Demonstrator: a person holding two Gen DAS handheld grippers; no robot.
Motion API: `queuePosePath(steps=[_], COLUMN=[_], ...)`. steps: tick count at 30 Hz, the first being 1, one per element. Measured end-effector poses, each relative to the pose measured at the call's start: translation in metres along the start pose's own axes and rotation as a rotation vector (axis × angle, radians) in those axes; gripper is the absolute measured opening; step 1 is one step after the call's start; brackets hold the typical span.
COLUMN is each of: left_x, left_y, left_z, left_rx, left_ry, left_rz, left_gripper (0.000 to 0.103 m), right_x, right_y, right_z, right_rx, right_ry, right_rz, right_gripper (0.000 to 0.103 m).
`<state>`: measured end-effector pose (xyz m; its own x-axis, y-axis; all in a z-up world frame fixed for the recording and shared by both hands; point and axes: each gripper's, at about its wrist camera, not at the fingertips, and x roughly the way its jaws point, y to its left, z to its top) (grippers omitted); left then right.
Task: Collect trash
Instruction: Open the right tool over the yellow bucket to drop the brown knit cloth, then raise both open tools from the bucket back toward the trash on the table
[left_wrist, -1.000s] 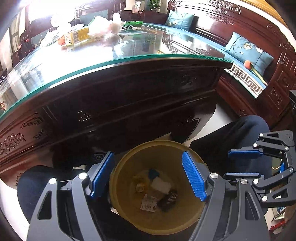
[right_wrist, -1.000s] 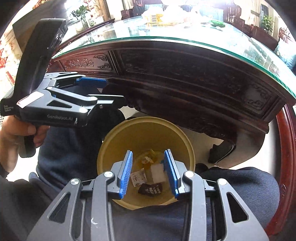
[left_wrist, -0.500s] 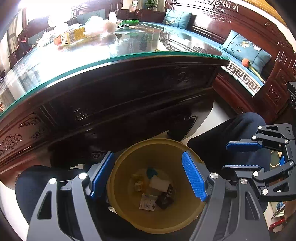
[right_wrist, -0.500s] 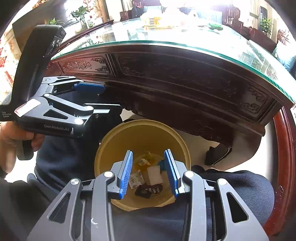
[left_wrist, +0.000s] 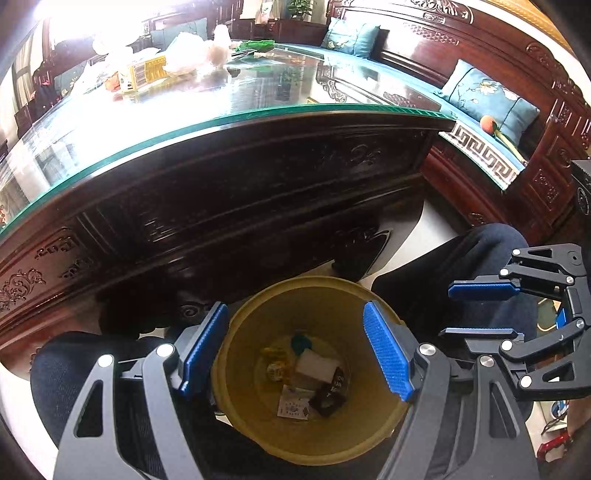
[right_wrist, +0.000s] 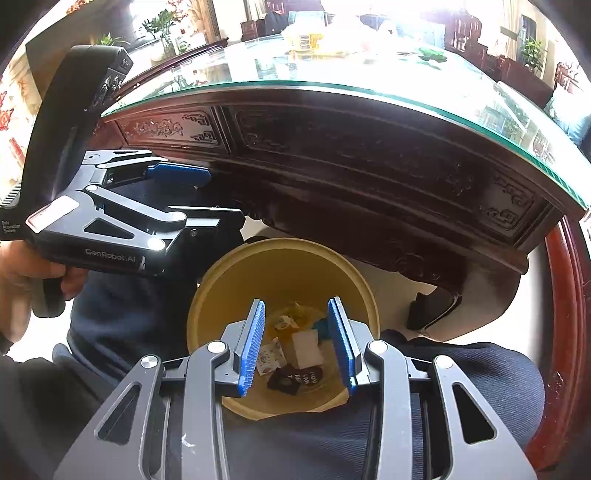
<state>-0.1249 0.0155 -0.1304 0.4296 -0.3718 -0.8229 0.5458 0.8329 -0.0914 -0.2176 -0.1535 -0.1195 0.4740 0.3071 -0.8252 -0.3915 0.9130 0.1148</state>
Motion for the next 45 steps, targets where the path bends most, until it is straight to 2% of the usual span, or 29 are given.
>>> queuePosePath(steps=[23,24,26,28,32,34,36,37,38,39,41,45], left_x=[0.005,0.005,0.005,0.002,-0.011,-0.022,-0.036,-0.043,-0.052,-0.056,-0.065,-0.072], left_y=[-0.001,-0.001,0.0,0.001,0.009,0.014,0.019,0.022,0.027,0.03,0.042,0.067], left_z=[0.005,0.006,0.009,0.012,0.025,0.033,0.044,0.05,0.058,0.064,0.082,0.111], left_rx=[-0.001,0.0,0.0,-0.001,-0.013,-0.021,-0.026,-0.026,-0.029,-0.033,-0.045,-0.088], left_ry=[0.009,0.008,0.004,-0.007,-0.059,-0.102,-0.162,-0.194,-0.237,-0.264,-0.312,-0.393], left_rz=[-0.007,-0.007,-0.007,-0.007,0.0,0.007,0.025,0.036,0.057,0.076,0.123,0.18], left_gripper=[0.075,0.075,0.075,0.075,0.077,0.085,0.09,0.097,0.099,0.099,0.099,0.099], right_x=[0.003,0.003,0.002,0.0,-0.01,-0.017,-0.026,-0.03,-0.035,-0.039,-0.05,-0.068], right_y=[-0.001,-0.002,-0.006,-0.008,-0.015,-0.02,-0.028,-0.03,-0.034,-0.037,-0.042,-0.053], right_z=[0.003,0.003,0.004,0.007,0.014,0.019,0.026,0.029,0.034,0.038,0.05,0.076], right_rx=[-0.009,-0.006,0.006,0.011,0.029,0.042,0.061,0.072,0.084,0.091,0.109,0.155], right_ry=[0.009,0.006,-0.006,-0.021,-0.079,-0.122,-0.187,-0.217,-0.256,-0.291,-0.385,-0.558], right_rz=[0.005,0.005,0.005,0.004,0.018,0.026,0.029,0.023,0.015,0.01,-0.01,-0.02], right_gripper=[0.036,0.037,0.05,0.052,0.064,0.068,0.071,0.074,0.078,0.08,0.091,0.095])
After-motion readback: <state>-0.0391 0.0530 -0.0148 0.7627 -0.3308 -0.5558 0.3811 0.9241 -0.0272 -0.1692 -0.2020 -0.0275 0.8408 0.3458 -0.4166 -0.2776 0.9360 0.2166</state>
